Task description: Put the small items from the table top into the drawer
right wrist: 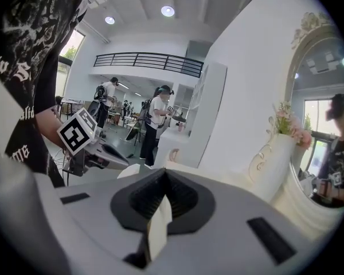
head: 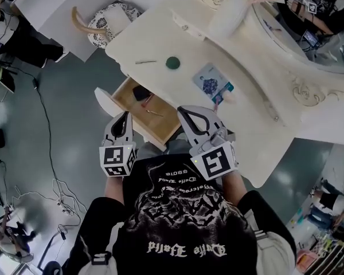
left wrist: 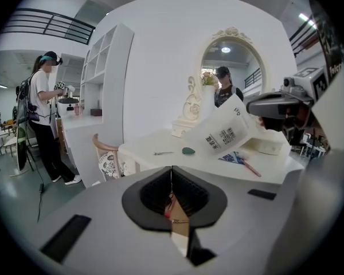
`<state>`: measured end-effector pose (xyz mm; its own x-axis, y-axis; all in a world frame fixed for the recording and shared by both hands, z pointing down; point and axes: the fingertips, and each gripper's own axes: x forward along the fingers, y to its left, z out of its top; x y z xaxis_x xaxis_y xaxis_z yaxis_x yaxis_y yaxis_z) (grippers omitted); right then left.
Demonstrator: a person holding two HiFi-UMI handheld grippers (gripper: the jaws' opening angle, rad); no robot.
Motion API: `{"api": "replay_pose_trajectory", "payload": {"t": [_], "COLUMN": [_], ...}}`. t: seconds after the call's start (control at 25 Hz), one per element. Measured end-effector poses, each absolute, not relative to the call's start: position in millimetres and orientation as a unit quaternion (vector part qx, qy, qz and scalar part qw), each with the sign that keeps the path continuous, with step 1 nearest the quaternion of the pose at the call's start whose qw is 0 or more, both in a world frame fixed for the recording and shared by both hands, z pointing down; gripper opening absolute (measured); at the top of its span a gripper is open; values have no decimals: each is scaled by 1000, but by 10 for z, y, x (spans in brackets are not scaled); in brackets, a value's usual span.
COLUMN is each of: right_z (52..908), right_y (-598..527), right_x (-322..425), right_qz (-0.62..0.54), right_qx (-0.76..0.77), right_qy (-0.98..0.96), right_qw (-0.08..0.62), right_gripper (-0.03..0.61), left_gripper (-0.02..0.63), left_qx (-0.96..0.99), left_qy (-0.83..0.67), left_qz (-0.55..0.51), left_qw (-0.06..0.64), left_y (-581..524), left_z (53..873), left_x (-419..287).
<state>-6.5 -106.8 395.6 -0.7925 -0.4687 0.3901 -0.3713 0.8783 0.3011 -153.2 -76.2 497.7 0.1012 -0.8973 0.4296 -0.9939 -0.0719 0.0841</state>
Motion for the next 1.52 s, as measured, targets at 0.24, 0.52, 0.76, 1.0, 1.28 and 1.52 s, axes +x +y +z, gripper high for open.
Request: {"api": "replay_pose_trajectory", "payload": {"t": [0.24, 0.52, 0.76, 1.0, 1.28, 1.52], "right_z": [3970, 4087, 4330, 4570, 4836, 4983], "right_y": [-1006, -963, -979, -951, -968, -954], "right_x": [-279, -464, -569, -668, -748, -729], "right_qz": [-109, -102, -91, -77, -61, -48], "right_qx": [192, 175, 163, 154, 151, 161], "right_qy": [-948, -951, -951, -949, -943, -937], "right_qw": [228, 233, 247, 266, 291, 308], "right_gripper": [8, 8, 8, 8, 8, 8], "left_gripper": [17, 17, 17, 17, 17, 17], "left_qx": [711, 701, 693, 683, 687, 697], "left_qy": [-665, -676, -682, -691, -686, -676], "left_qz": [133, 133, 137, 140, 147, 153], "left_qw": [183, 188, 189, 191, 188, 185], "left_y": [-697, -585, -510, -462, -485, -516], "left_z": [4980, 5007, 5028, 5039, 5047, 5064], "left_x": [-1665, -1815, -1933, -2119, -2222, -2226]}}
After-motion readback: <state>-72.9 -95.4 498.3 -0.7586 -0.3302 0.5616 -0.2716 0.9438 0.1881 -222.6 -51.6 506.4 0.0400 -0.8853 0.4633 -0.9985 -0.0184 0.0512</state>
